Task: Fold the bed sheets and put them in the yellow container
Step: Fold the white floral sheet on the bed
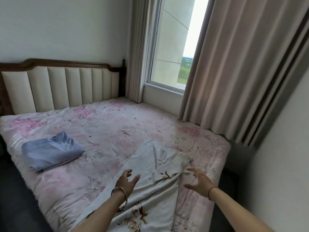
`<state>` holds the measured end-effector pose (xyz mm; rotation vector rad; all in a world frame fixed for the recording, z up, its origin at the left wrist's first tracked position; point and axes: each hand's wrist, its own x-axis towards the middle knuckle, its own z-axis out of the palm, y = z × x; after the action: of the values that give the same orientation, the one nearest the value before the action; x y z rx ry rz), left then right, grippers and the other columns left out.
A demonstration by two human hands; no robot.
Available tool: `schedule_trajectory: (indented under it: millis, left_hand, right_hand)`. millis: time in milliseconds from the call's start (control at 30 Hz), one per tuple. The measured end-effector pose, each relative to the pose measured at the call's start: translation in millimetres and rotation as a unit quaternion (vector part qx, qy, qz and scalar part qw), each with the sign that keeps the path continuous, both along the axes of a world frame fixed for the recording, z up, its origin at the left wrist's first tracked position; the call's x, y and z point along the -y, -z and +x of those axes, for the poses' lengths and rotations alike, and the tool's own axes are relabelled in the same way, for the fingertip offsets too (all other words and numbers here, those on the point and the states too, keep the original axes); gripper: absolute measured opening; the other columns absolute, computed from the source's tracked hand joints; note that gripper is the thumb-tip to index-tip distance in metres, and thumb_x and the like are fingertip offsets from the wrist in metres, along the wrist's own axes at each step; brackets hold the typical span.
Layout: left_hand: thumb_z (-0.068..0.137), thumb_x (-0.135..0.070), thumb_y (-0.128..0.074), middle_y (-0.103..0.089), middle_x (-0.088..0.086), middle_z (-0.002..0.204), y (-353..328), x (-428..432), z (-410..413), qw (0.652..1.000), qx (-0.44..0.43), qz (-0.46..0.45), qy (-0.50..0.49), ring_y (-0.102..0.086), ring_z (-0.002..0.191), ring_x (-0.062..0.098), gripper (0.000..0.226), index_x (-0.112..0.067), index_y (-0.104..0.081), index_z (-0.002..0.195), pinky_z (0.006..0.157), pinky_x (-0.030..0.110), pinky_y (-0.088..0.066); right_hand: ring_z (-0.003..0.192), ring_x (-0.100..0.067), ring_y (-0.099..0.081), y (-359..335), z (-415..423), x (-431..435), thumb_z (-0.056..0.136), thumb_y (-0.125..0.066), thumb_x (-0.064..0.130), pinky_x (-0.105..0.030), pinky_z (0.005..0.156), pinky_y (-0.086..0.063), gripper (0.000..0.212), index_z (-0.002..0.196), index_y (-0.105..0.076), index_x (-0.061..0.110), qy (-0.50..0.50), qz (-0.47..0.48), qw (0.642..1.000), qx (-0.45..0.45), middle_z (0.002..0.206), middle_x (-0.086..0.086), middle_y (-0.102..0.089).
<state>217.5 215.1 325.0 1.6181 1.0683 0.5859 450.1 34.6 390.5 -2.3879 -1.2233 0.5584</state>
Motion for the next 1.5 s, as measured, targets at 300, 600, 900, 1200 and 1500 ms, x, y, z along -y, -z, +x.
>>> schedule_trajectory:
  millis: [300,600,900,1200,1500]
  left_hand:
    - [0.085,-0.04,-0.064,-0.049,0.012,0.136,0.1,-27.3,31.6,0.998,-0.008,0.009,-0.054,-0.048,0.122,0.029,0.062,-0.009,-0.043,0.134,0.101,0.04,-0.041]
    - [0.083,-0.043,-0.064,-0.046,0.01,0.139,44.5,-29.7,139.4,0.99,-0.038,-0.037,-0.127,-0.045,0.125,0.027,0.066,-0.012,-0.04,0.136,0.101,0.037,-0.039]
    - [0.083,-0.046,-0.064,-0.045,0.007,0.14,58.9,-25.0,205.5,0.983,-0.072,-0.077,-0.148,-0.045,0.126,0.024,0.066,-0.015,-0.039,0.137,0.1,0.034,-0.039]
    - [0.083,-0.042,-0.065,-0.048,0.009,0.137,76.8,-73.9,233.0,0.986,-0.065,-0.063,-0.137,-0.046,0.124,0.025,0.065,-0.012,-0.041,0.135,0.1,0.035,-0.039]
    - [0.082,-0.043,-0.066,-0.047,0.006,0.138,117.9,-100.4,291.5,0.981,-0.083,-0.082,-0.155,-0.045,0.124,0.022,0.065,-0.017,-0.04,0.136,0.099,0.033,-0.039]
  right_hand:
    - [0.135,-0.02,-0.034,4.3,67.1,-31.2,0.078,-0.072,0.043,-0.03,0.109,-0.033,0.077,0.141,-0.033,0.024,-0.053,-0.062,0.996,0.04,0.15,-0.002,-0.03]
    - [0.133,-0.019,-0.036,51.7,206.5,-101.5,0.011,-0.023,0.102,-0.03,0.107,-0.034,0.151,0.143,-0.03,0.029,-0.172,-0.129,0.973,0.089,0.15,0.004,-0.028]
    - [0.131,-0.019,-0.039,76.7,282.1,-137.4,0.003,-0.028,0.102,-0.028,0.105,-0.034,0.157,0.14,-0.034,0.026,-0.177,-0.142,0.973,0.047,0.147,-0.002,-0.034]
    - [0.135,-0.02,-0.034,95.9,278.4,-164.2,0.018,-0.042,0.098,-0.029,0.108,-0.031,0.144,0.142,-0.032,0.025,-0.186,-0.161,0.969,0.018,0.149,-0.001,-0.03]
    - [0.133,-0.015,-0.036,139.3,327.7,-214.5,0.056,-0.059,0.077,-0.028,0.109,-0.033,0.105,0.142,-0.031,0.024,-0.231,-0.173,0.957,0.021,0.15,0.004,-0.028]
